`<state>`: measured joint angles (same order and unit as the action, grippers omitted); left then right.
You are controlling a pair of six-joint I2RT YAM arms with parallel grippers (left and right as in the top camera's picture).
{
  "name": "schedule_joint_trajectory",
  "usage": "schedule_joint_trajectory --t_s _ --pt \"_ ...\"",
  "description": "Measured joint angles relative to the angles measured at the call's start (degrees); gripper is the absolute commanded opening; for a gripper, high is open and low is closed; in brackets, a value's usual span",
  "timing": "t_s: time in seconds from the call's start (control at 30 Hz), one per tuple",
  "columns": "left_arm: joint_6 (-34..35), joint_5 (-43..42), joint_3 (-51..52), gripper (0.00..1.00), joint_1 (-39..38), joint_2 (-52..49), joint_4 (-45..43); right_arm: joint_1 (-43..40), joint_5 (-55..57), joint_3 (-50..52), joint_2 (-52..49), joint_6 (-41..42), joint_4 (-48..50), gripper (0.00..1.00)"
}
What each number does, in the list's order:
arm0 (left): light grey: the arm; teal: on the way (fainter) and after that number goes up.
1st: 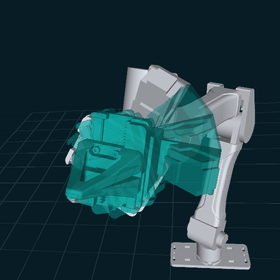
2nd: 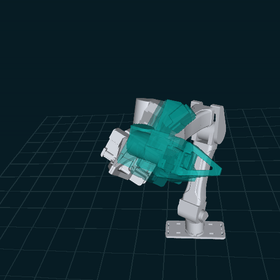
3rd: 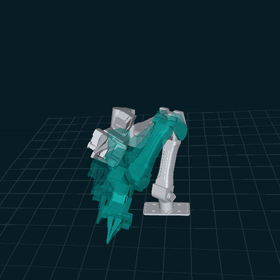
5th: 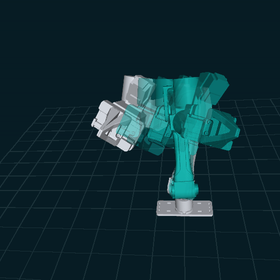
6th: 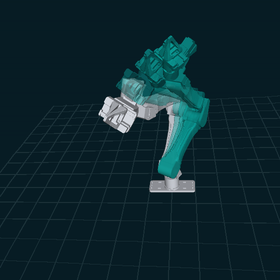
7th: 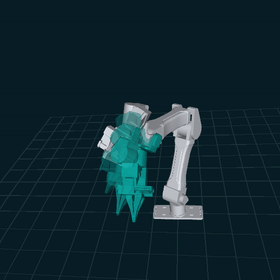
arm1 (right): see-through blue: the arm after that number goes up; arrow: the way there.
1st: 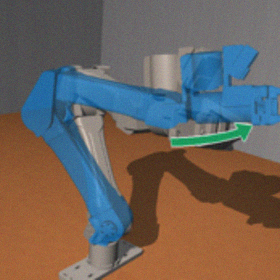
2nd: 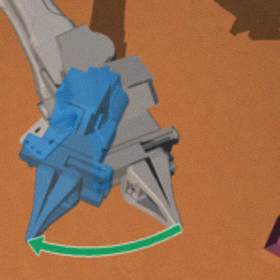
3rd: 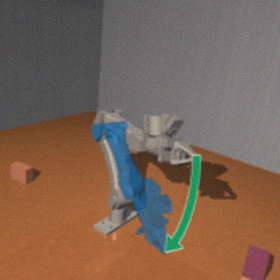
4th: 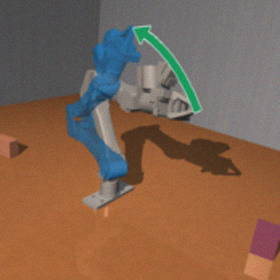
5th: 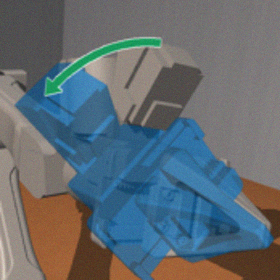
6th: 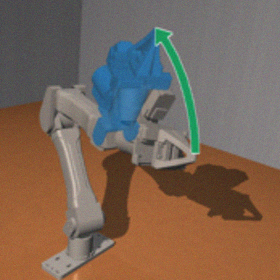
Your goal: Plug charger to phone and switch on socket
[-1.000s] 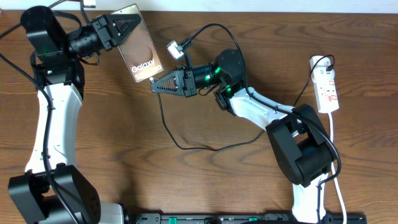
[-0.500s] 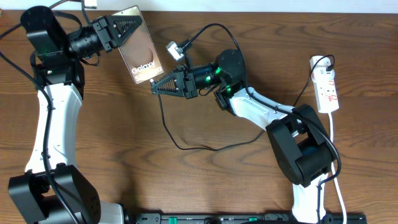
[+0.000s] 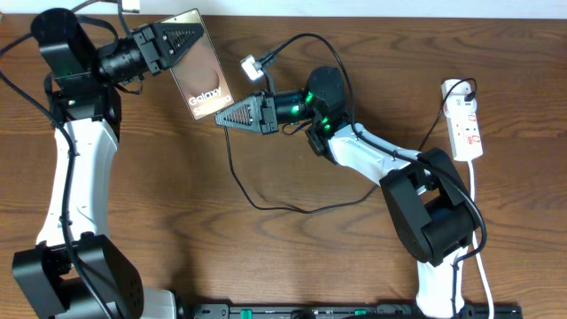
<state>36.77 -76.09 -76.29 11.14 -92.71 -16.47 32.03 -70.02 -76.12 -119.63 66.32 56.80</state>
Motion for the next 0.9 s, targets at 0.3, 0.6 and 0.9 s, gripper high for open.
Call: schedule_joint_trajectory --t_s 0.3,0.6,0.9 --pt "-0.22 0.20 0.00 0.07 0.02 0.00 -0.04 0.00 0.35 0.00 0.00 0.00 0.00 0.01" --pt "0.96 1.55 0.00 0.07 -0.02 0.00 0.26 -0.15 0.35 0.00 0.00 -0.24 0.07 0.01" --pt "5.40 2.95 0.00 0.07 -0.44 0.00 -0.74 -0.44 -0.04 -0.02 0.00 -0.42 0.35 0.01"
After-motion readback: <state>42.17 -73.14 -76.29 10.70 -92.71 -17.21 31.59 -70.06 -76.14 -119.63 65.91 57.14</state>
